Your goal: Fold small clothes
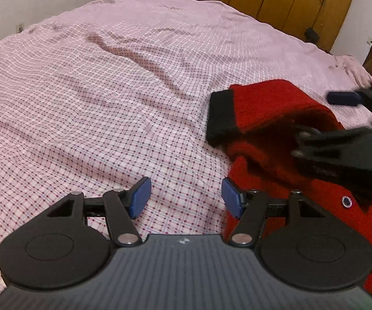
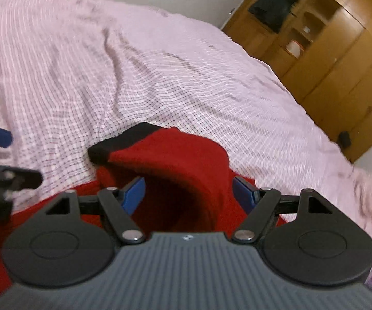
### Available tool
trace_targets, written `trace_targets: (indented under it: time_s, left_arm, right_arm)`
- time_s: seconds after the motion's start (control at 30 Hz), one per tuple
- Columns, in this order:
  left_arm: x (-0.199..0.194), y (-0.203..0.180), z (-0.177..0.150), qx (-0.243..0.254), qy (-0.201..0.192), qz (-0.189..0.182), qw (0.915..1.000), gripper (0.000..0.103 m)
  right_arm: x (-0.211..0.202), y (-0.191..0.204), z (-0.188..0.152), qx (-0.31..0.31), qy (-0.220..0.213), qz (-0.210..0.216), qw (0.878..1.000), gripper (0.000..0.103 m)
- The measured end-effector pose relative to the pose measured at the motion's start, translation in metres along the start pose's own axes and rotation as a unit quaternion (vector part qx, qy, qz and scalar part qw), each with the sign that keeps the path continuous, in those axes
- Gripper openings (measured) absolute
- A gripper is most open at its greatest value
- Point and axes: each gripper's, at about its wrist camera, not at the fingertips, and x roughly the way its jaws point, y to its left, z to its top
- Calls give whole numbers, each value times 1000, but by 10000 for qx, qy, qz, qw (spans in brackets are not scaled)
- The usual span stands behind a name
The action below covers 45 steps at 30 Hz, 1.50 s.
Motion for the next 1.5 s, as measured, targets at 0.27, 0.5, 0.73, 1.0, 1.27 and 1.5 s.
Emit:
trace_targets:
  time_s: [0.27,0.5,0.73,1.0,1.27,1.5]
  left_arm:
    - [-3,-17,-1,160,-49,-176,9997,68]
    - [-6,-45,2,428,-146,-515,9976,68]
    - [8,-75,-6,597,121,-797,9950,68]
    - [24,-91,-11,728,92,-772,9943,68]
    - [35,-86,-12,678,186,-551,9960,68]
    - [20,-78,-12,658,92,-590,9960,68]
  right_arm:
    - [18,-24,-5,759,51,-70,9971,20]
    - [-24,-85,-30,2131,-439,-262,9757,15]
    - [-36,-125,-99,3514,-220,-124,9359,16]
    - [-17,-119,-163,4236,200,30,9056,19]
    - [-30,-116,-192,4251,248,344,9042,49]
    - [-63,-119,-184,3881,325,298,9205,49]
